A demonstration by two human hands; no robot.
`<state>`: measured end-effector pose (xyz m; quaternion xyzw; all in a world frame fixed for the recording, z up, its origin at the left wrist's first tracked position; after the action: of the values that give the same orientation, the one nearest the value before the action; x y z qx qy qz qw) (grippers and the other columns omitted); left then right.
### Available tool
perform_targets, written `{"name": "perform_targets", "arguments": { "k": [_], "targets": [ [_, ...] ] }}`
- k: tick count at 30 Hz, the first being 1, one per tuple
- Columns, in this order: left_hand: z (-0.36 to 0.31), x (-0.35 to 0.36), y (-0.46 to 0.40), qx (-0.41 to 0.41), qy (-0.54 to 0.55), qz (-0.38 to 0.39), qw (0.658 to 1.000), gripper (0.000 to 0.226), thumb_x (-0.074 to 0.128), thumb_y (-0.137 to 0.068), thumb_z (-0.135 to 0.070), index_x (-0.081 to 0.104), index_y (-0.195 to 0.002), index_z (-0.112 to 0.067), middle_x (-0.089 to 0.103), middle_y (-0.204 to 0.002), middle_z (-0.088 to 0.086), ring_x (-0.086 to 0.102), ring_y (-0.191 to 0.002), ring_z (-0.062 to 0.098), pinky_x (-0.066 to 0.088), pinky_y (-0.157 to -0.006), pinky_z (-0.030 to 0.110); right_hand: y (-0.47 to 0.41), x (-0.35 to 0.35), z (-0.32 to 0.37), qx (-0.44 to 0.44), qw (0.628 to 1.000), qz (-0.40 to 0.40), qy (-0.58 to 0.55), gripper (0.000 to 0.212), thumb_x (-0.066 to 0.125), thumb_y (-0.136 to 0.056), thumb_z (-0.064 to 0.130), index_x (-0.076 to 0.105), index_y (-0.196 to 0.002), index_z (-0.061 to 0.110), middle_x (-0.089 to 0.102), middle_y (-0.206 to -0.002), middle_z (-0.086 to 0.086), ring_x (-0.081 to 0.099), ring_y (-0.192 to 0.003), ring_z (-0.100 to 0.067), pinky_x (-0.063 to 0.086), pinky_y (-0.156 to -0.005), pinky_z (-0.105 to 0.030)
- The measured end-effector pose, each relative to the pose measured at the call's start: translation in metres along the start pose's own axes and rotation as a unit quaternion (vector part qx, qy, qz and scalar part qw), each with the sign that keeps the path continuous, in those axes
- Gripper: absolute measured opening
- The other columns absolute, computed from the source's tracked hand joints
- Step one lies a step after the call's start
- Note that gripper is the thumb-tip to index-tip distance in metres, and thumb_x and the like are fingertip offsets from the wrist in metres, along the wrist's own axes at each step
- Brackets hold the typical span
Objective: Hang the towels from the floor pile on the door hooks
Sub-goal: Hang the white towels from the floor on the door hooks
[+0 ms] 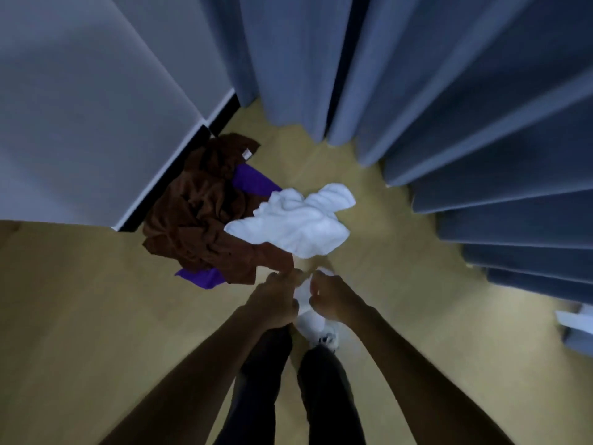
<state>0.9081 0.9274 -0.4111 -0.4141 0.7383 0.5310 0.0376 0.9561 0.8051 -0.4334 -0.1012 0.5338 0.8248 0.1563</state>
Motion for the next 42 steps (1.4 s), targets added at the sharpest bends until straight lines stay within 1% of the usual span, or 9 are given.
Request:
{"name": "perform_targets", "arguments": {
  "k": [4, 7, 14, 17, 19, 23, 27, 33, 42],
  "targets": [
    [-0.045, -0.072, 0.045, 0.048, 0.039, -0.099, 0.993, 0.037, 0.053, -0.078, -0.017, 0.062, -0.113, -0.008, 0.061, -0.117, 0.011, 0.055, -0.112, 0.028, 0.043, -0.097, 0.039, 0.076, -0.069, 0.063, -0.092, 0.992, -0.070, -0.040, 0.027, 0.054, -0.083, 0.009, 0.035, -0.067, 0.019, 0.048, -0.072, 0.002, 0.049, -0.070, -0.015, 0.029, -0.049, -0.015],
    [-0.079, -0.125, 0.088, 0.071, 0.017, -0.141, 0.987, 0.015, 0.054, -0.081, -0.010, 0.065, -0.089, -0.004, 0.067, -0.096, 0.015, 0.061, -0.094, 0.027, 0.046, -0.087, 0.041, 0.118, -0.099, 0.095, -0.168, 0.977, -0.125, -0.042, 0.030, 0.058, -0.079, 0.026, 0.034, -0.060, 0.029, 0.048, -0.069, 0.007, 0.047, -0.066, -0.010, 0.036, -0.055, -0.013],
    [-0.111, -0.208, 0.217, 0.052, -0.016, -0.247, 0.968, 0.045, 0.040, -0.064, -0.036, 0.062, -0.074, 0.002, 0.068, -0.085, 0.018, 0.062, -0.083, 0.034, 0.039, -0.069, 0.030, 0.218, -0.132, 0.168, -0.265, 0.959, -0.095, 0.000, 0.028, 0.064, -0.076, 0.010, 0.046, -0.071, 0.031, 0.050, -0.071, 0.008, 0.045, -0.069, -0.011, 0.038, -0.066, -0.026],
    [-0.107, -0.237, 0.281, -0.017, -0.021, -0.286, 0.958, 0.015, 0.051, -0.071, -0.017, 0.045, -0.059, -0.012, 0.060, -0.081, 0.019, 0.054, -0.078, 0.033, 0.033, -0.063, 0.029, 0.239, -0.133, 0.195, -0.287, 0.948, -0.095, 0.097, 0.008, 0.061, -0.078, 0.017, 0.053, -0.076, 0.017, 0.048, -0.076, 0.003, 0.047, -0.072, -0.014, 0.039, -0.066, -0.029],
    [-0.089, -0.253, 0.327, -0.065, 0.001, -0.327, 0.943, 0.031, 0.054, -0.075, -0.004, 0.034, -0.056, -0.019, 0.057, -0.080, 0.016, 0.047, -0.075, 0.026, 0.032, -0.063, 0.026, 0.247, -0.135, 0.218, -0.297, 0.935, -0.102, 0.163, 0.014, 0.058, -0.079, 0.016, 0.053, -0.081, 0.003, 0.048, -0.082, -0.004, 0.048, -0.077, -0.018, 0.038, -0.067, -0.030],
    [-0.033, -0.261, 0.426, -0.172, 0.016, -0.389, 0.905, 0.015, 0.049, -0.079, -0.006, 0.043, -0.067, -0.015, 0.053, -0.079, 0.007, 0.051, -0.079, 0.027, 0.036, -0.063, 0.029, 0.274, -0.129, 0.280, -0.314, 0.910, -0.105, 0.252, 0.016, 0.053, -0.084, 0.014, 0.048, -0.069, 0.016, 0.050, -0.078, -0.003, 0.049, -0.075, -0.018, 0.035, -0.062, -0.027],
    [0.024, -0.243, 0.502, -0.265, 0.007, -0.417, 0.870, 0.016, 0.046, -0.086, -0.012, 0.056, -0.098, -0.011, 0.060, -0.107, 0.011, 0.058, -0.097, 0.030, 0.041, -0.071, 0.031, 0.324, -0.094, 0.364, -0.390, 0.872, -0.123, 0.268, 0.019, 0.054, -0.086, 0.018, 0.049, -0.068, 0.015, 0.052, -0.074, -0.004, 0.048, -0.070, -0.018, 0.034, -0.062, -0.027],
    [0.075, -0.204, 0.561, -0.174, 0.181, -0.444, 0.860, 0.038, 0.051, -0.084, -0.011, 0.057, -0.121, -0.018, 0.062, -0.120, 0.000, 0.057, -0.108, 0.017, 0.048, -0.088, 0.030, 0.393, 0.016, 0.477, -0.501, 0.808, -0.066, 0.302, 0.026, 0.055, -0.089, 0.019, 0.050, -0.063, 0.022, 0.051, -0.067, 0.007, 0.049, -0.073, -0.015, 0.036, -0.062, -0.025],
    [0.172, -0.160, 0.685, -0.191, 0.175, -0.528, 0.808, 0.001, 0.054, -0.084, -0.014, 0.054, -0.083, -0.014, 0.055, -0.085, 0.002, 0.049, -0.080, 0.018, 0.037, -0.065, 0.028, 0.436, 0.171, 0.578, -0.536, 0.780, -0.001, 0.322, 0.027, 0.060, -0.086, 0.023, 0.054, -0.059, 0.023, 0.055, -0.067, 0.004, 0.050, -0.064, -0.010, 0.040, -0.061, -0.025]
  ]
}}
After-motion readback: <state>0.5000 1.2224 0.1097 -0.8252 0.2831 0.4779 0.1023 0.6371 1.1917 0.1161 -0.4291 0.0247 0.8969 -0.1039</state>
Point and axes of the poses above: each hand's wrist, its own y-axis away from the middle knuckle, its own x-axis out of the palm, z = x × y, the point moved 3 cm from there along -y, towards the middle knuckle
